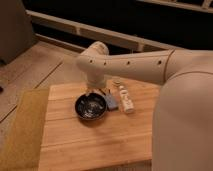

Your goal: Move the arm in a circular motion

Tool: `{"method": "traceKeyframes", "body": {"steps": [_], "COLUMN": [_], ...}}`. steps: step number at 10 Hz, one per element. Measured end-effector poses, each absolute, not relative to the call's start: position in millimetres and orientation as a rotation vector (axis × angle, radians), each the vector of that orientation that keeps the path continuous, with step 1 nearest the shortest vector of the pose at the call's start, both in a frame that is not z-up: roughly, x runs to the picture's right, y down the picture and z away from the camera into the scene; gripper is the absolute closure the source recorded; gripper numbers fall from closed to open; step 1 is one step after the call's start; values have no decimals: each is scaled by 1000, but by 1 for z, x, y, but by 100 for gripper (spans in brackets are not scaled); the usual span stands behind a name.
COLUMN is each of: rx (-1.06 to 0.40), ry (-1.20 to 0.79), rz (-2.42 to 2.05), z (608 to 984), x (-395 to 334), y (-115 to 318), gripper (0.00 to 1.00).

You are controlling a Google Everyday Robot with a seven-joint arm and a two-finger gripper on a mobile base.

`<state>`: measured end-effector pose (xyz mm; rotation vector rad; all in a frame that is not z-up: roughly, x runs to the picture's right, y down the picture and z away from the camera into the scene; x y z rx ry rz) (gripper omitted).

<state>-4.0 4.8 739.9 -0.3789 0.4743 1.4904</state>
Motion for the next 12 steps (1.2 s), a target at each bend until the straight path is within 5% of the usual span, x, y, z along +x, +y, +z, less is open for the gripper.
{"method": "traceKeyframes", "body": {"steps": [6,12], "rx": [-262,-332], "ry": [561,411], "rz": [1427,1126], "z": [756,777], "x": [34,-104], "y": [-82,-98], "gripper": [35,35]}}
